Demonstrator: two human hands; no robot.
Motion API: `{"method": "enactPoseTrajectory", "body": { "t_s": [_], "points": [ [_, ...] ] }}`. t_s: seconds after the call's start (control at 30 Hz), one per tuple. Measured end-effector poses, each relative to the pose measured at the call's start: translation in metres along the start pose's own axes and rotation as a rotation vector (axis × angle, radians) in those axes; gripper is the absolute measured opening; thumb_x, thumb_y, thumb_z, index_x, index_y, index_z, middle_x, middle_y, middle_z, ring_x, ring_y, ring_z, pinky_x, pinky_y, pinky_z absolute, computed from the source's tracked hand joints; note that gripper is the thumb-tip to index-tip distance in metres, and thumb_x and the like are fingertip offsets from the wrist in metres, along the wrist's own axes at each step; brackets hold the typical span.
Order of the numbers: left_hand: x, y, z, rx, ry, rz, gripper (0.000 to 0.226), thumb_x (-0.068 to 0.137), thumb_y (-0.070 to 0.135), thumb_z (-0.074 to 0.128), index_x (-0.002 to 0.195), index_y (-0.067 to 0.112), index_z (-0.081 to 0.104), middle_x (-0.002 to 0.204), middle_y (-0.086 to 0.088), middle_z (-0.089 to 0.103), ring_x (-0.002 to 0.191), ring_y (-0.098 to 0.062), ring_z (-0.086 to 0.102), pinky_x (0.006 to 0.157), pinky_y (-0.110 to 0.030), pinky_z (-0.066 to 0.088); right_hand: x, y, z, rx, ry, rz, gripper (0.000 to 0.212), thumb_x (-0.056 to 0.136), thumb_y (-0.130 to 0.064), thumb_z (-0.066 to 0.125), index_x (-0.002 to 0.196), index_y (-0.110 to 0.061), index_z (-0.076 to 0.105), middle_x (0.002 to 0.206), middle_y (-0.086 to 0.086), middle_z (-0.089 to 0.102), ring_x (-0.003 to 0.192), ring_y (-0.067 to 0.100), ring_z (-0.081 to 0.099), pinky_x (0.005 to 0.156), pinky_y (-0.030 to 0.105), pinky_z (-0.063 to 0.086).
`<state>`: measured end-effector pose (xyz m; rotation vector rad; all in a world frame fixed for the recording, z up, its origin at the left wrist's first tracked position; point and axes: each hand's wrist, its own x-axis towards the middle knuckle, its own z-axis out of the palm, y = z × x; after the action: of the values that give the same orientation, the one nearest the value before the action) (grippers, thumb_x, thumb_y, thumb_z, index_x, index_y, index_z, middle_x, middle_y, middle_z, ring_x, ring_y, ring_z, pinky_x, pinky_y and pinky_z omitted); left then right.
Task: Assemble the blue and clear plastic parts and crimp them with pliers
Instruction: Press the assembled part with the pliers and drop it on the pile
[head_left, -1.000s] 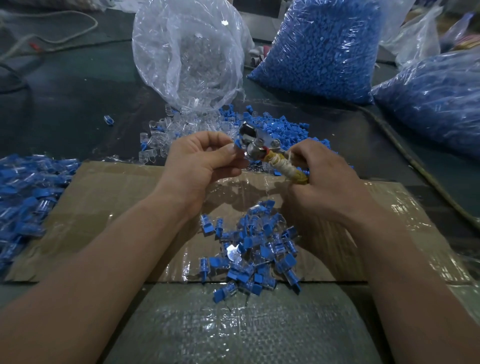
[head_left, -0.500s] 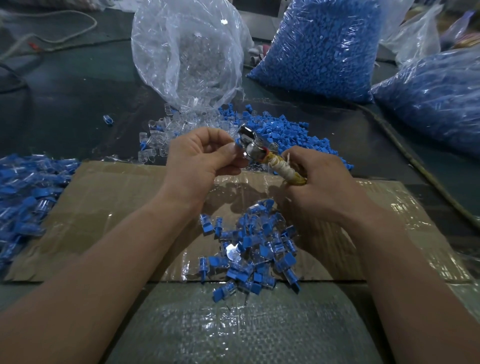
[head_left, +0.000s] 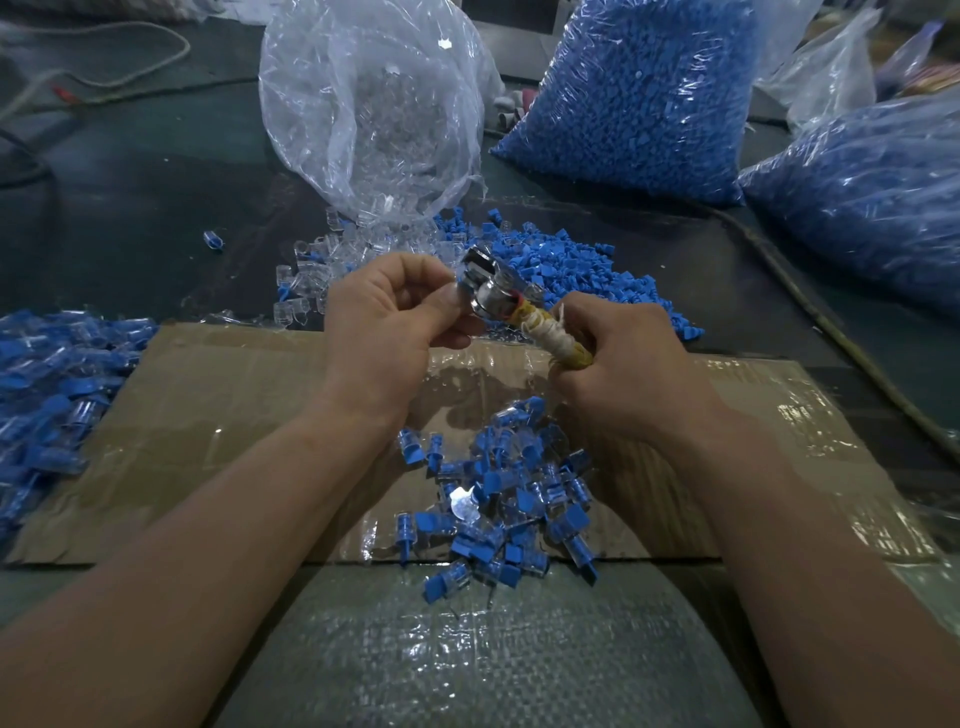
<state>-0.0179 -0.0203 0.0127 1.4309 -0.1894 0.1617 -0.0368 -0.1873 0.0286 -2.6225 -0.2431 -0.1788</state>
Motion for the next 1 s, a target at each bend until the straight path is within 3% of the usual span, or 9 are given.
{"method": "enactPoseTrajectory", "body": {
  "t_s": [0.2, 0.3, 0.4, 0.5, 0.6, 0.73, 1.0],
  "points": [
    [0.002, -0.002, -0.003, 0.008, -0.011, -0.001, 0.017, 0.082, -0.004, 0.059, 0.075, 0.011, 0.058, 0.062, 0.002, 0.068, 0.059, -0.013, 0.066, 0.055, -0.020, 0.052, 0.000, 0.000, 0.003, -0.037, 0.026, -0.026, 0.038, 0.072, -0.009, 0.064, 0.061, -0.031, 0.034, 0.061, -0.014, 0.042, 0.058, 0.001, 0.039, 0.052, 0.021, 0.026],
    [0.003, -0.001, -0.004, 0.004, -0.017, -0.013, 0.017, 0.082, -0.004, 0.059, 0.075, 0.011, 0.059, 0.063, 0.001, 0.068, 0.059, -0.013, 0.066, 0.055, -0.021, 0.053, 0.000, 0.002, 0.003, -0.067, 0.058, -0.051, 0.031, 0.072, -0.012, 0.063, 0.070, -0.030, 0.038, 0.066, -0.016, 0.039, 0.062, 0.000, 0.036, 0.054, 0.019, 0.025],
    [0.004, 0.001, -0.005, -0.002, -0.003, -0.042, 0.017, 0.081, -0.004, 0.060, 0.074, 0.012, 0.060, 0.063, 0.001, 0.069, 0.059, -0.014, 0.067, 0.053, -0.020, 0.053, 0.000, 0.007, 0.002, -0.091, 0.104, -0.048, 0.026, 0.072, -0.014, 0.064, 0.085, -0.024, 0.045, 0.076, -0.008, 0.046, 0.069, 0.011, 0.042, 0.059, 0.026, 0.028],
    [0.005, 0.005, -0.009, 0.007, -0.028, -0.096, 0.013, 0.076, 0.000, 0.065, 0.073, 0.012, 0.062, 0.066, -0.003, 0.070, 0.061, -0.016, 0.068, 0.052, -0.020, 0.052, 0.001, 0.013, -0.002, -0.093, 0.155, -0.004, 0.026, 0.074, -0.011, 0.062, 0.088, -0.024, 0.045, 0.085, -0.003, 0.050, 0.078, 0.016, 0.045, 0.063, 0.027, 0.027],
    [0.005, 0.009, -0.011, 0.026, -0.150, -0.172, 0.010, 0.061, 0.015, 0.068, 0.070, 0.012, 0.065, 0.063, -0.001, 0.068, 0.057, -0.010, 0.064, 0.050, -0.017, 0.050, 0.002, 0.020, -0.007, -0.083, 0.175, 0.080, 0.025, 0.076, -0.016, 0.065, 0.089, -0.022, 0.045, 0.090, -0.002, 0.053, 0.084, 0.018, 0.049, 0.067, 0.028, 0.031],
    [0.005, 0.010, -0.013, 0.108, -0.290, -0.228, 0.010, 0.060, 0.020, 0.067, 0.067, 0.013, 0.068, 0.058, 0.003, 0.065, 0.047, -0.005, 0.055, 0.040, -0.013, 0.040, 0.003, 0.029, -0.013, -0.118, 0.144, 0.166, 0.037, 0.073, -0.038, 0.072, 0.094, -0.018, 0.049, 0.089, 0.000, 0.054, 0.081, 0.019, 0.050, 0.067, 0.033, 0.039],
    [0.010, 0.012, -0.021, 0.253, -0.757, -0.353, 0.020, 0.051, 0.029, 0.076, 0.066, 0.017, 0.071, 0.062, -0.003, 0.068, 0.046, -0.010, 0.045, 0.040, -0.017, 0.032, 0.005, 0.029, -0.013, -0.167, -0.117, 0.245, 0.057, 0.059, -0.054, 0.077, 0.095, -0.027, 0.042, 0.081, -0.013, 0.043, 0.082, 0.013, 0.046, 0.068, 0.029, 0.033]
  ]
}}
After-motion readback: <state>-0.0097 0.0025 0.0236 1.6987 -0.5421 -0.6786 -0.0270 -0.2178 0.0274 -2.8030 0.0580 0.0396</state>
